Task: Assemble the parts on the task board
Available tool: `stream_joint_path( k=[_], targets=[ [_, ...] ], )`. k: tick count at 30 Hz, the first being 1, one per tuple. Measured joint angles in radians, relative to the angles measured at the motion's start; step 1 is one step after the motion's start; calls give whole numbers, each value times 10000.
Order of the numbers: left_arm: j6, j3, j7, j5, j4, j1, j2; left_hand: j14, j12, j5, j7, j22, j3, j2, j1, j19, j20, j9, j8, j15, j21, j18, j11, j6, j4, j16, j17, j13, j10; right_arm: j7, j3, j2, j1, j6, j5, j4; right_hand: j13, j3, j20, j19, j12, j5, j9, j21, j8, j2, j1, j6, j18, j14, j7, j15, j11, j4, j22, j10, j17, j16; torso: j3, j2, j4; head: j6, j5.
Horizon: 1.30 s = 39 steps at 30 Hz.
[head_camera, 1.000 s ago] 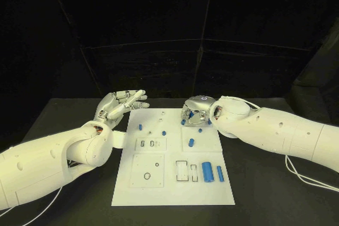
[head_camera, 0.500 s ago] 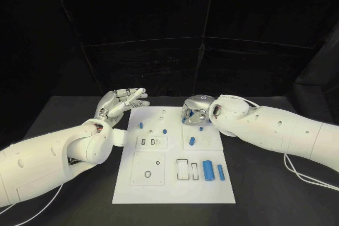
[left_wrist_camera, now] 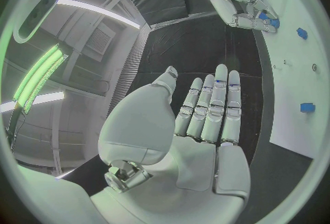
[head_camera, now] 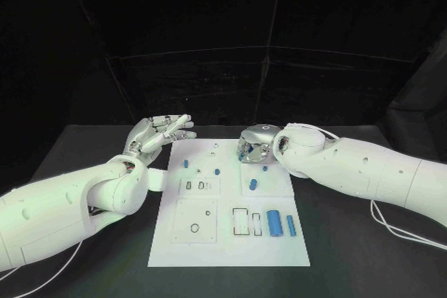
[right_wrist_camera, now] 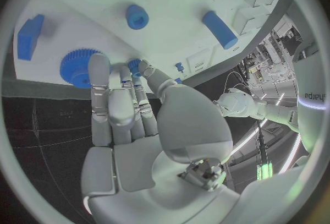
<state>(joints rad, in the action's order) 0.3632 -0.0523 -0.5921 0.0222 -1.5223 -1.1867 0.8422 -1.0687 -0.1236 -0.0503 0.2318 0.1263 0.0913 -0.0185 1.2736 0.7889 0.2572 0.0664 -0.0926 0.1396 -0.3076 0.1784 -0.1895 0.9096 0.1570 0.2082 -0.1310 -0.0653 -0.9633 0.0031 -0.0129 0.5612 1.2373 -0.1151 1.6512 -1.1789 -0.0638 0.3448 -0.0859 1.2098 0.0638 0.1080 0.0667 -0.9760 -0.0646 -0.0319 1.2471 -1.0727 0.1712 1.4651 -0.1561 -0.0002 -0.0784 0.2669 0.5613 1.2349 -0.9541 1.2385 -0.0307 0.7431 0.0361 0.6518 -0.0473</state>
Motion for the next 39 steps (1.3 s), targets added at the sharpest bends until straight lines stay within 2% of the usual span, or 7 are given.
stream_joint_path(
  k=[7,17,25,26,32,39],
  targets=[
    [-3,0,23,1,8,-8,14,0,0,0,0,0,0,0,0,0,0,0,-1,0,0,-1,0,0,0,0,1,0,0,-5,-5,97,-4,-276,-4,-114,-12,359,0,0,-1,-97,5,-319,-25,3,0,-167,-1,28,58,-45,51,-15,362,158,-89,150,-7,0,3,-32,-2],
    [-20,1,43,4,46,-16,40,0,0,0,0,2,0,0,0,0,0,0,-2,0,0,-1,0,-1,1,0,2,0,0,30,-1,116,-9,-1531,-175,-391,-9,515,-26,30,-2,-154,16,-544,-15,4,0,-234,0,-1,63,-73,75,-52,632,181,-178,222,-18,5,26,-146,53],
    [-52,1,55,5,81,-20,31,0,38,0,0,-15,1,0,0,0,0,0,35,0,0,-1,0,0,1,-50,2,0,0,18,2,-485,-7,-2136,-289,138,-5,517,1,76,-2,-204,10,-590,-12,4,0,-234,-1,-1,63,-73,89,-53,728,195,-190,258,-30,30,57,-186,92],
    [-55,1,56,5,81,-20,31,0,38,0,0,-15,0,0,0,0,0,1,35,0,0,-1,0,0,1,-50,3,0,0,15,2,-557,-7,-2178,-297,214,-6,549,1,76,-2,-204,10,-652,-12,57,-53,-234,-1,-1,63,-73,89,-84,755,195,-190,258,-32,31,64,-189,96],
    [-71,1,62,5,69,-24,34,0,38,0,0,-14,1,0,0,0,1,1,35,0,0,-2,0,0,1,-50,3,1,0,-16,4,-1052,-2,-2396,-334,671,-5,586,1,76,-2,-205,3,-666,-12,57,-53,-234,-1,-1,63,-73,89,-121,806,195,-201,300,-56,62,113,-209,117],
    [-81,1,68,6,72,-43,29,0,38,0,0,-13,1,0,0,-1,1,1,34,0,0,-2,0,0,1,-50,3,1,0,-73,4,-1460,16,-2439,-354,1165,-6,636,-21,97,-1,-206,-6,-725,-11,109,-105,-233,-1,-1,62,-72,89,-133,843,195,-227,300,-77,86,128,-209,125]
  ],
)
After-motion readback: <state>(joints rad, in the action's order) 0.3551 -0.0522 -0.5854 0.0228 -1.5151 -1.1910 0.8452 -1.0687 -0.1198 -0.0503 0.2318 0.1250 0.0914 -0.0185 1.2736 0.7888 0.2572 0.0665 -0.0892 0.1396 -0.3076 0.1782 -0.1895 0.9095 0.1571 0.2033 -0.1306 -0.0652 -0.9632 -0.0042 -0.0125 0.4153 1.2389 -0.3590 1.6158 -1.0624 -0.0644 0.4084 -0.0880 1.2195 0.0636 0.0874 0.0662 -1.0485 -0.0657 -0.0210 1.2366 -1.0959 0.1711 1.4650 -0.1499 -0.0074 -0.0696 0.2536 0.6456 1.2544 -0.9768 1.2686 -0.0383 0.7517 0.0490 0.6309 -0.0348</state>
